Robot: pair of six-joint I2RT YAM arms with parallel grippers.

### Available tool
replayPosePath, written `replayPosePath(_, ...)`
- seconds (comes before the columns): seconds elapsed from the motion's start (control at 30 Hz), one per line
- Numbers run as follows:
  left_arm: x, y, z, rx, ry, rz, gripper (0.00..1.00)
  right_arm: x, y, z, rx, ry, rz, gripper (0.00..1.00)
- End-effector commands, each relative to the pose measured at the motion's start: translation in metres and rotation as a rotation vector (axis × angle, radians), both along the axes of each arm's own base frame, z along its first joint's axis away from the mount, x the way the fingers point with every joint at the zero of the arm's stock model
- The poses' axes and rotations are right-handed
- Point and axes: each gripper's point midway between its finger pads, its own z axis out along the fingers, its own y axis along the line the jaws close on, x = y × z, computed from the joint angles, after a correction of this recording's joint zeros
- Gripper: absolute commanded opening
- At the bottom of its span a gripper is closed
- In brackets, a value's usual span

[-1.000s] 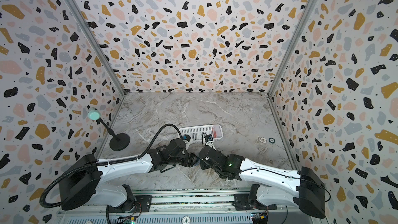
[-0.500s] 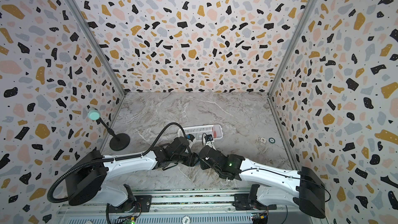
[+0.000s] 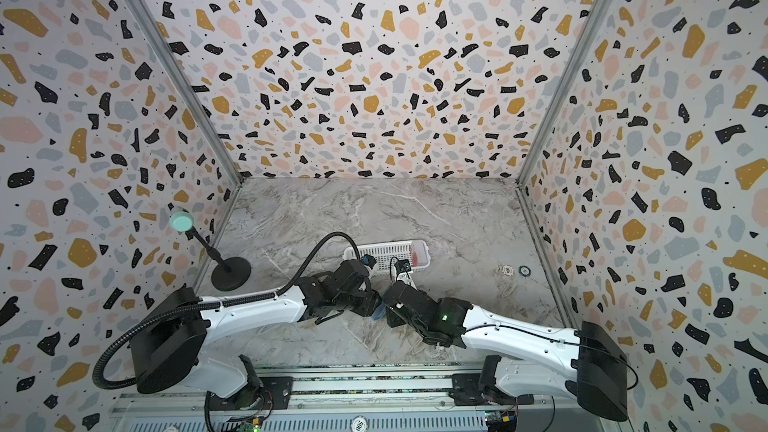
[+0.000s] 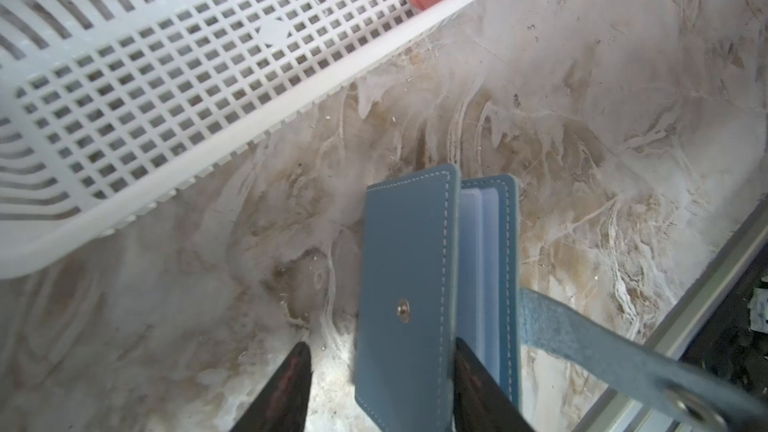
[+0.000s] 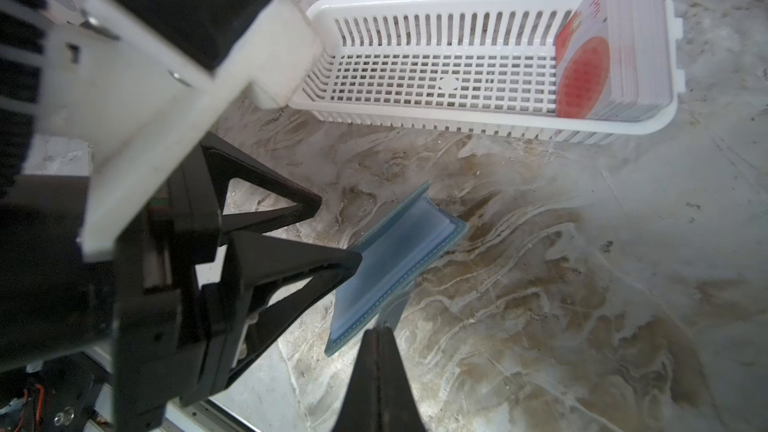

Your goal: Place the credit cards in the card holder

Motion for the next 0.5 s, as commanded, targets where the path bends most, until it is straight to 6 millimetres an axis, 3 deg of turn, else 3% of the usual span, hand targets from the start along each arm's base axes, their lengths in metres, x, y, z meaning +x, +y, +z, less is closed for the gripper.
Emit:
replayPosePath(0.0, 0.006, 0.001, 0.000, 0.040, -0.020, -0.008, 0.49, 0.000, -0.007, -0.001, -0.023, -0.009, -0.007, 0.03)
replayPosePath(0.23, 0.005, -0.006, -0.002, 0.030, 0.004, -0.023, 0.21, 0.000, -0.019, -0.018, -0.058, 0.009, -0.038, 0.03)
replayPosePath(0.3, 0.003, -0.007, -0.001, 0.017, 0.020, -0.017, 0.17, 0.000, -0.024, -0.023, -0.057, 0.018, -0.051, 0.03)
replayPosePath(0.4, -0.001, -0.010, 0.002, -0.037, 0.057, 0.017, 0.13, 0.001, -0.031, -0.029, -0.038, 0.035, -0.065, 0.13)
replayPosePath(0.47, -0.004, -0.011, 0.003, -0.087, 0.093, 0.062, 0.12, 0.002, -0.033, -0.028, -0.010, 0.044, -0.063, 0.25)
